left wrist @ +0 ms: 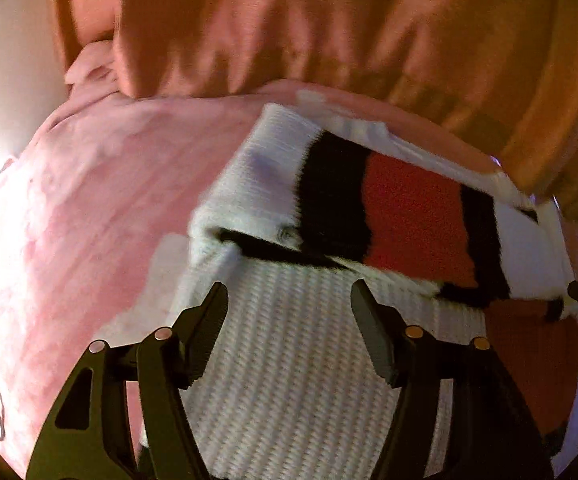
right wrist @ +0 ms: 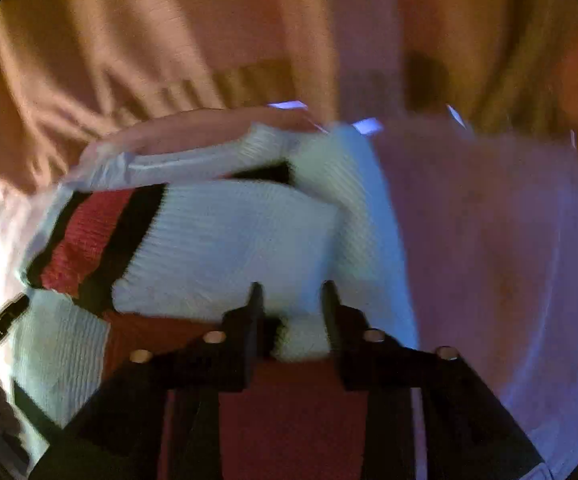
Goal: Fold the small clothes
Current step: 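Release the left gripper and smooth the folded sweater with the right gripper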
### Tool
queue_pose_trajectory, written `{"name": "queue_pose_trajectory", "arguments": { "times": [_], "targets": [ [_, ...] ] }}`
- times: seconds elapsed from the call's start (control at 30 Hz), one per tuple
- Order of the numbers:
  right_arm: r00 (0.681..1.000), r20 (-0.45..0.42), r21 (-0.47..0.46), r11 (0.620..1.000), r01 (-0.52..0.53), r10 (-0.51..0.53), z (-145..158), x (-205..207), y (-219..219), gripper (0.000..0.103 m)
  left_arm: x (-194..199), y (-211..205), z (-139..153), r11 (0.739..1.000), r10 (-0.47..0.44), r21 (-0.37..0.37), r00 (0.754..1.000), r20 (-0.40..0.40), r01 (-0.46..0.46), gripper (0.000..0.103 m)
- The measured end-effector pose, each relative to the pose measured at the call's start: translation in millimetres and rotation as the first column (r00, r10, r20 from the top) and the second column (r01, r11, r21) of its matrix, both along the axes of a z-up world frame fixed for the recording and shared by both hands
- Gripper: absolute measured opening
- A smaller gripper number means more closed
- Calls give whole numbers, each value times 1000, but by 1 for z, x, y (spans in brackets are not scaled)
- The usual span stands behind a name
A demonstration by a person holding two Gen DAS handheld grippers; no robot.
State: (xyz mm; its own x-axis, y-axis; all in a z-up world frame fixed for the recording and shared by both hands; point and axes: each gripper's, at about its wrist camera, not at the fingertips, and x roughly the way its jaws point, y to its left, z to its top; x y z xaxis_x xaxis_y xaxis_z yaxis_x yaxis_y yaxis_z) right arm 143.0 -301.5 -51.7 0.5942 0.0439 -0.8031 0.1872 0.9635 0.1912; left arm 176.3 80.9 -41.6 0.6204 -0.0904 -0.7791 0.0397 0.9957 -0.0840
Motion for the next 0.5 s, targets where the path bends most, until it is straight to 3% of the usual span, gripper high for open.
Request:
{"name": "queue_pose_trajectory", "arguments": {
  "times": [0.33, 0.37, 0.4, 0.5],
  "targets": [
    [997, 38, 62, 995, -73, 70, -16, 7, -10, 40, -18, -35, -13, 997, -69, 21, 997, -28, 70, 62],
    [996, 41, 60, 995, -77, 74, -18, 10, -9, 34, -19, -38, -14, 997, -72, 19, 997, -32, 73, 64],
    [995, 44, 56, 994, -91, 88, -19, 11, -8, 14, -19, -39, -14, 997, -73, 19, 997, -36, 74, 65],
    [991, 79, 39, 993, -111, 107, -4, 11, -5, 9, -21, -43, -15, 997, -69, 23, 997, -37, 70, 65]
  ]
}}
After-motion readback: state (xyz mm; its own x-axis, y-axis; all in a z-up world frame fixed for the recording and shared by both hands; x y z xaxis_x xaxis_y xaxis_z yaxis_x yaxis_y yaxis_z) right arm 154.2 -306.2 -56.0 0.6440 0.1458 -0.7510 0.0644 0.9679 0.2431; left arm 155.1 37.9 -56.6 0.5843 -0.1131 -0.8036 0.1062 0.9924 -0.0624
